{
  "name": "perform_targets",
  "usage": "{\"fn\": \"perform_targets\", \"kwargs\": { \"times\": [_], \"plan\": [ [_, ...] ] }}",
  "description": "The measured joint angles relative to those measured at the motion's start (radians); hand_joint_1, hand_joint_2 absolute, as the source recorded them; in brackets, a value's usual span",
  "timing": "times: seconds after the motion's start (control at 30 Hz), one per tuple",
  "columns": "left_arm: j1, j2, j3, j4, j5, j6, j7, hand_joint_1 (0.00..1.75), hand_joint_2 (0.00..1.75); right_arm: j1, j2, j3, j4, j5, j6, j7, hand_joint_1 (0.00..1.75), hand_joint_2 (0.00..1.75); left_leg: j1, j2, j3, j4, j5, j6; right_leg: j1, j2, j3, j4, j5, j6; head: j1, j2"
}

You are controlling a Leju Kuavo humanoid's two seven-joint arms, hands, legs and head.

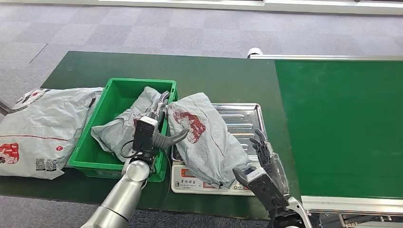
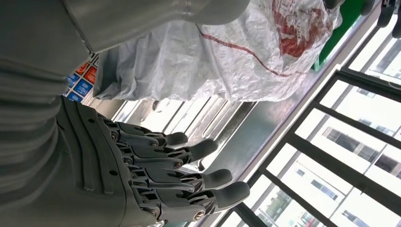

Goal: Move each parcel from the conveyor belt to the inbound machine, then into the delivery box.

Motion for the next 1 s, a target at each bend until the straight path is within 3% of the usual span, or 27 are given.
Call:
{"fn": "perform_targets", "kwargs": {
  "times": [0.33,0.63,0.77,1.0],
  "plan": [
    [-0.034,0.017,-0.107,0.046,-0.184,-0.054,-0.123,0.0,1.75,-0.094,0.009,-0.115,0.11,-0.304,0.143,-0.167,0.0,1.75,0.0,0.002,0.0,0.0,0.0,0.0,0.0,0.001,0.0,0.0,0.001,0.0,0.0,0.0],
    [-0.039,0.129,-0.314,0.039,-0.262,-0.156,-0.15,0.0,1.75,-0.14,0.009,-0.181,0.189,-0.364,0.178,-0.187,0.0,1.75,0.0,0.002,0.0,0.0,0.0,0.0,0.0,0.002,0.0,0.0,0.001,0.0,0.0,0.0],
    [-0.112,0.159,-0.449,0.085,-0.253,-0.248,-0.15,0.0,1.75,-0.165,0.016,-0.204,0.208,-0.402,0.187,-0.185,0.0,1.75,0.0,0.001,0.0,0.0,0.001,0.0,0.0,0.0,0.0,0.0,0.001,0.0,0.0,0.0],
    [-0.271,0.156,-0.617,0.198,-0.237,-0.39,-0.15,0.0,1.75,-0.233,0.033,-0.251,0.272,-0.446,0.153,-0.188,0.0,1.75,0.0,0.002,0.001,0.0,0.003,0.001,-0.001,0.001,0.001,0.0,0.003,0.001,0.0,0.0]
  ]
}}
